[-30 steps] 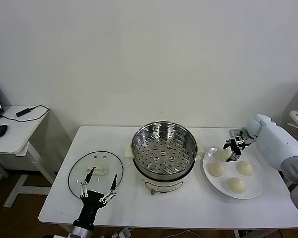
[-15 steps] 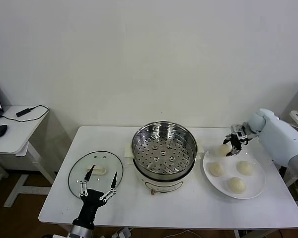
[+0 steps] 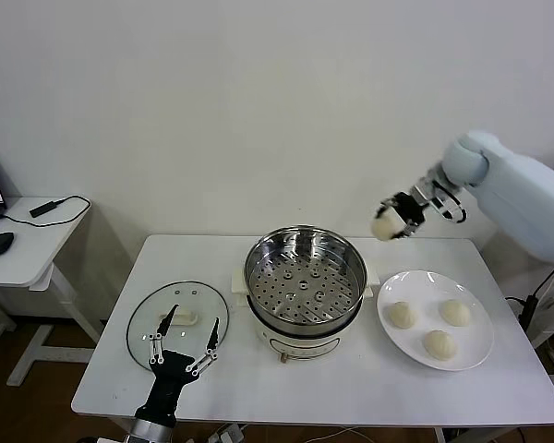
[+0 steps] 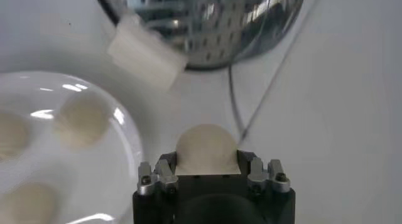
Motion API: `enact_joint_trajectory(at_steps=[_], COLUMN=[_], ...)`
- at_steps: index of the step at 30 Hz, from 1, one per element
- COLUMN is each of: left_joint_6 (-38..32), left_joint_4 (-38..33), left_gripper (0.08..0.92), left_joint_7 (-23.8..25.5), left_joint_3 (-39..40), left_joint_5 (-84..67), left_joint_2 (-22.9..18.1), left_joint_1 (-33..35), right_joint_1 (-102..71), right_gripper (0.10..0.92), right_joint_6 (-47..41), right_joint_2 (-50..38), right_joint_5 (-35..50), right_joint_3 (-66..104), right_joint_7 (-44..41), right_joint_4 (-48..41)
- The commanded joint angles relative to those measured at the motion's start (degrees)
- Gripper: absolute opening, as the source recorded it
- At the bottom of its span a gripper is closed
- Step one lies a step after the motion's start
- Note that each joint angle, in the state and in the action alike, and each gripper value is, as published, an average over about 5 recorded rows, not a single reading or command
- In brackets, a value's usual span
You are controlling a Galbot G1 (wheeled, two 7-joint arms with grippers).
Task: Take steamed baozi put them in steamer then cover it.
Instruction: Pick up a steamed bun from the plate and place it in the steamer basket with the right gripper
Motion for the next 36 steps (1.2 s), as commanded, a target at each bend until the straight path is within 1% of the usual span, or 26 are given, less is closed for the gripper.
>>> enact_joint_trajectory(at_steps=[1,7,12,18,25,36], left_joint_6=[-0.06,-0.19,-0.32,-0.67,-0.81,-1.11], left_joint_4=[-0.37,-0.8,-0.97,-1.09,-0.95,-0.8], left_gripper=[0.823,0.823,0.823,0.823,0.823,0.823], left_joint_7=[-0.06,-0.23,-0.39,-0.5,-0.58,-0.72], left_joint_3=[-0.06,-0.33,-0.58,-0.96,-0.99,-1.31], left_joint_5=[-0.01,-0.06,-0.15,-0.41,-0.53,-0.52], left_joint_2=[0.0,-0.06,0.06,0.23,0.19,0.13], left_joint_1=[0.14,0.54,0.78,0.85,0.61,0.76], right_joint_1=[7.33,3.42,-1.65,-5.32,-6.86,-8.36], right_gripper=[0.662,0.66,0.654,0.653,0.653,0.66], right_joint_6=[6.85,8.28,8.73,9.33,9.99,10.53], right_joint_2=[3.71,9.33,12.55,15.28,17.24,18.83], right_joint_5=[-1.72,-7.12,-12.99,-17.72,-18.98,-20.2], right_joint_3=[-4.33,-5.32,-5.01,-4.13,-3.64,-3.24], right_joint_7=[-0.37,0.39,1.77,2.47,2.99,3.63], right_joint_4=[10.71,9.23,5.25,0.58,-2.89,-5.23])
